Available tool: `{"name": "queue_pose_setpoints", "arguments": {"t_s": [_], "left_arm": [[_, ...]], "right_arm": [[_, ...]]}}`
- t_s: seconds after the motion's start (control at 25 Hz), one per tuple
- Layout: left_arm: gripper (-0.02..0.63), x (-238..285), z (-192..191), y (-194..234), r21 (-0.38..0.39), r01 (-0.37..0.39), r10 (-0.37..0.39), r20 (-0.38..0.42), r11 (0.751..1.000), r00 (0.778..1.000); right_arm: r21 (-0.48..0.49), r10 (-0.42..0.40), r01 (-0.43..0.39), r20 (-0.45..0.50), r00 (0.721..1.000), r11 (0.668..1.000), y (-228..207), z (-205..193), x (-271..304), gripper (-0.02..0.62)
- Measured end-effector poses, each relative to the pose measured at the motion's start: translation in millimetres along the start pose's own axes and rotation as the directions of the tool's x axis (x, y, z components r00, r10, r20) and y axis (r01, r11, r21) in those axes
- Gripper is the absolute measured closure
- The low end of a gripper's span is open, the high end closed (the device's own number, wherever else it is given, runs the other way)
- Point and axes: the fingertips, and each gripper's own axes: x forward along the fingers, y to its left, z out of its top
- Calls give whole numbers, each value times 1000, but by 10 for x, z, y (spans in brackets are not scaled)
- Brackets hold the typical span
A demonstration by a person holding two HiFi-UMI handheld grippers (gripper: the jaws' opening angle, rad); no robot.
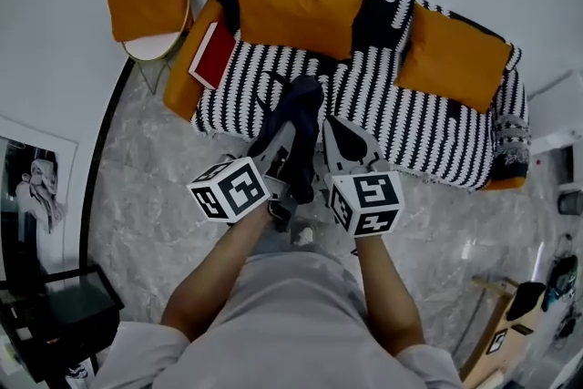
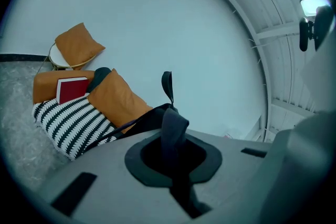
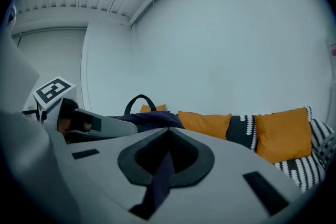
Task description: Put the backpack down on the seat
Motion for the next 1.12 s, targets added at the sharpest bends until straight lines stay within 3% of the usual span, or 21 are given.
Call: {"name": "queue_pose_setpoints", "arguments": {"t_s": [0.48, 1.12], "left_arm": [[595, 927, 352, 486, -13, 41, -42, -97, 999, 994], [595, 2312, 798, 1249, -39, 132, -137, -237, 990, 962]], "right_arm": [[44, -64, 66, -48, 997, 997, -521, 43, 935, 594], [102, -178, 189, -112, 978, 977, -1228, 7, 2288, 592]]}}
